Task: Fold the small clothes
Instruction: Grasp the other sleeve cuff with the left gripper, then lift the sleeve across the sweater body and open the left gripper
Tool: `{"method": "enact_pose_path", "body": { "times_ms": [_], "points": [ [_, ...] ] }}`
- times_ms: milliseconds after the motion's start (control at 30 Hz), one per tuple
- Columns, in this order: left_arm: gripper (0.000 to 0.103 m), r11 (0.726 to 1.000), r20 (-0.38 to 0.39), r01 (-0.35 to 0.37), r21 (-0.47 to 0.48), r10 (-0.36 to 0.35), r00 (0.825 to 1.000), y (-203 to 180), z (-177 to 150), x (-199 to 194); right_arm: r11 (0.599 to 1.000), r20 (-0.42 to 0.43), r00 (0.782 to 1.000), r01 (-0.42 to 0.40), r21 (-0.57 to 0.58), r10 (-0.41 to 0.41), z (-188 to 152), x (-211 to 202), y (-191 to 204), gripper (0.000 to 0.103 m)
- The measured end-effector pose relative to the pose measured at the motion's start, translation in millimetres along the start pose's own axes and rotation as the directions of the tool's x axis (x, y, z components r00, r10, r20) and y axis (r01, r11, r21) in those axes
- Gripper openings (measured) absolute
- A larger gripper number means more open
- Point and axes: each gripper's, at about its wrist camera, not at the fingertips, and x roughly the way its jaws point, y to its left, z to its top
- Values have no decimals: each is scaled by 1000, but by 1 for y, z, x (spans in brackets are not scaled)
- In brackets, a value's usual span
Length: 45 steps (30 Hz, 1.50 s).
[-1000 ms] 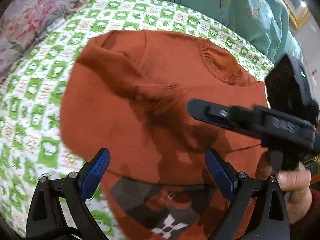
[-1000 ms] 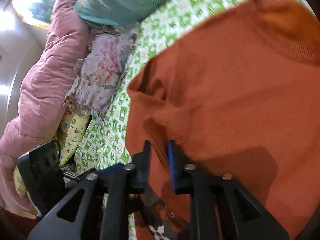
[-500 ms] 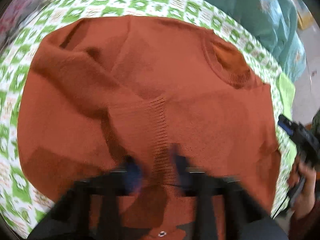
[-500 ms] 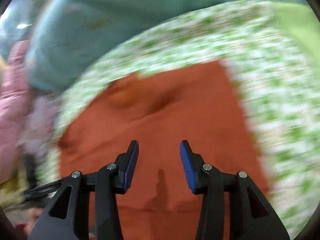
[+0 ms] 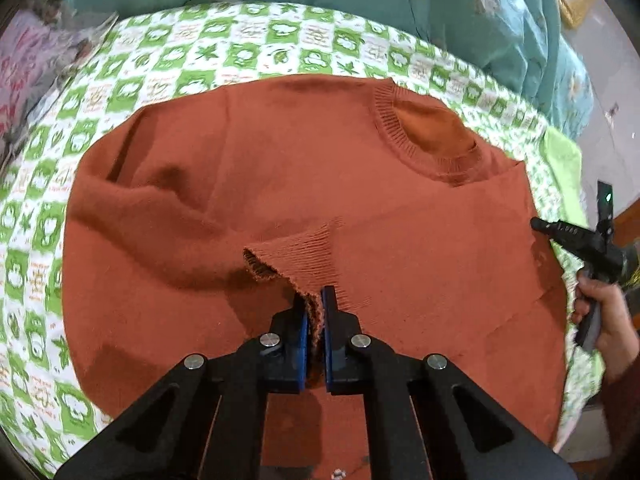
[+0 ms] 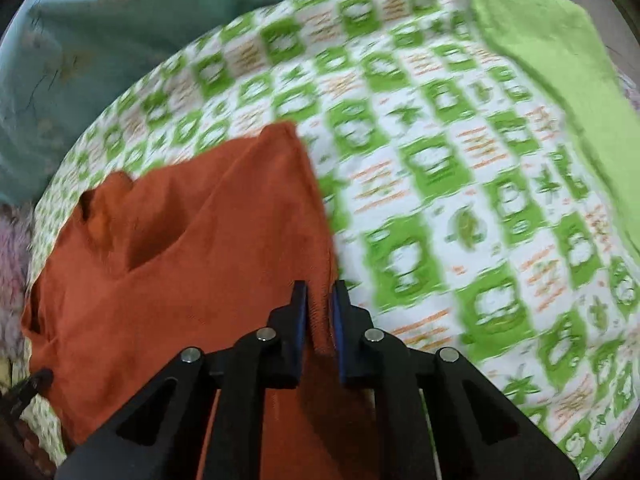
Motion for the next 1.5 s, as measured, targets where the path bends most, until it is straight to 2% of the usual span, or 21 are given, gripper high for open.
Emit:
{"method": "enact_pose_path", "body": {
  "times_ms": [100,167,200,233,300,433,567,600,700,800,833,900,1000,1033,1067,1133,1167,1200,1300,1433,1500],
  "points": [
    [7,997,-51,-71,12,71,996,5,-1,23,1000,-21,1000,0,-13,0,-1,4,3,15],
    [11,998,-64,-50,-22,49,997,12,-2,22,1000,-23,1000,-10,-15,9,1,-3,7,17],
    [16,999,-62,-44,-25,42,997,13,-3,17,1000,-18,1000,-26,-10,26,3,-9,11,22],
    [17,999,-56,-39,-23,37,998,14,-4,11,999,-7,999,-41,-9,41,3,-15,13,32],
    [30,1000,-53,-1,-19,0,999,14,-11,-2,997,39,996,-78,-19,79,-4,-37,18,42],
    [43,997,-64,59,39,-57,996,0,-35,-26,986,58,985,-162,-47,165,-27,-68,37,44],
    [69,981,-96,112,158,-98,991,-31,-67,-36,972,20,972,-231,-52,232,-58,-79,60,44],
    [70,976,-99,107,191,-90,991,-39,-74,-36,969,9,971,-240,-54,241,-65,-80,64,44],
    [70,945,-103,70,319,-39,994,-65,-93,-32,961,-29,961,-275,-38,274,-82,-82,73,44],
    [72,897,-61,13,442,16,998,-88,-103,-29,956,-50,956,-292,-24,290,-92,-83,78,44],
    [72,876,-45,-9,482,35,998,-95,-106,-27,955,-48,955,-295,-22,293,-95,-85,79,44],
    [72,818,-10,-69,571,90,996,-104,-115,-19,954,-42,954,-298,-13,297,-98,-88,79,44],
    [72,761,6,-126,637,158,987,-108,-122,-4,954,-29,953,-300,9,300,-101,-93,76,44],
    [72,749,10,-137,649,172,985,-109,-124,1,954,-24,954,-299,14,300,-101,-95,74,44],
    [68,748,5,-136,650,174,985,-110,-124,6,955,-20,955,-297,16,297,-101,-95,74,44],
    [38,782,-28,-74,619,117,993,-103,-123,2,956,-14,956,-291,20,292,-103,-99,72,44],
    [20,803,-28,-67,593,103,994,-99,-120,-1,957,-11,957,-290,22,290,-104,-100,70,44],
    [11,815,-16,-75,575,103,995,-95,-118,-4,957,-10,957,-288,24,289,-105,-101,70,44],
    [8,875,-3,-44,482,52,999,-75,-110,-18,959,-12,959,-284,24,284,-108,-102,69,44],
    [8,950,57,-15,311,-3,998,-32,-97,-57,956,-24,956,-293,20,294,-110,-100,75,44],
    [7,973,87,1,230,-21,996,-11,-90,-76,955,-30,955,-296,6,296,-110,-99,81,44]
  ]
}}
